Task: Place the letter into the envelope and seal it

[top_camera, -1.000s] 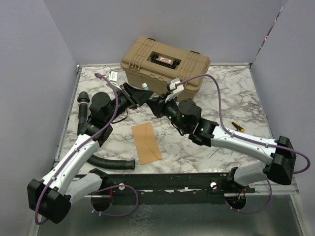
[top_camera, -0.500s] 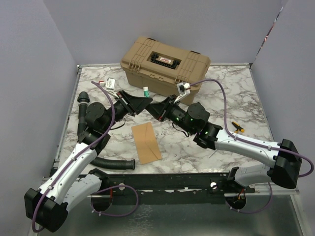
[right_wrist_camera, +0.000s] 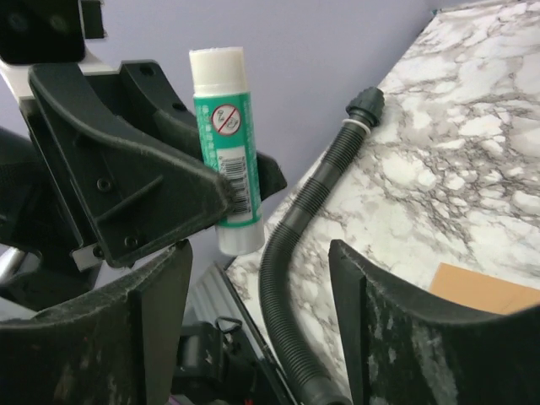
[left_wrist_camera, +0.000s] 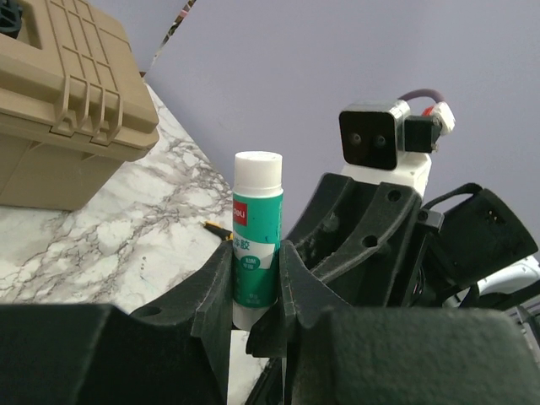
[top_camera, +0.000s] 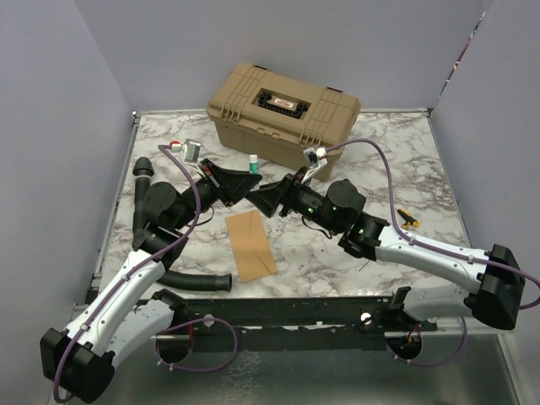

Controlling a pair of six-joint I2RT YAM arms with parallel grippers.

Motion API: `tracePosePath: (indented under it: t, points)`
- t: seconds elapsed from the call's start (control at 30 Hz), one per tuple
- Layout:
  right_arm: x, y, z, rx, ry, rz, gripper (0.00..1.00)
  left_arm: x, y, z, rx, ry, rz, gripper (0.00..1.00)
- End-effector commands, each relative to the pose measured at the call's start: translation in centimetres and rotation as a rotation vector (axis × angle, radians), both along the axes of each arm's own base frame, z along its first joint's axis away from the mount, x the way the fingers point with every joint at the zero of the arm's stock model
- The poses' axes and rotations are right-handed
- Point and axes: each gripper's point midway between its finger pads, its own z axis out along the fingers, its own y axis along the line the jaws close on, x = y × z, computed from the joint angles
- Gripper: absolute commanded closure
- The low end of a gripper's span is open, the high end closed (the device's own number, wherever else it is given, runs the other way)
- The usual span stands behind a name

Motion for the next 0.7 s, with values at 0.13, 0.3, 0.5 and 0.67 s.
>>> tracePosePath:
  t: [0.13, 0.3, 0.5, 0.67]
  points:
    - [0.1, -4.0, -4.0, -0.275, 0.072, -0.133, 0.27, 2.0, 2.1, -4.1, 0.221, -0.08, 0.171, 1.0]
    - [2.3, -12.1, -10.0, -0.572, 0.209, -0.473, 0.27, 1.7, 3.2, -5.4, 0.267, -0.114, 0.217, 1.0]
    - [4.6, -21.2, -17.5, -0.827, 0.496, -0.749, 0.27, 0.8, 3.3, -5.5, 0.236, -0.109, 0.201, 1.0]
    - [5.0, -23.2, -22.7, -0.901, 0.64, -0.765, 0.29, 0.4, 3.0, -5.8, 0.219, -0.087, 0.174, 1.0]
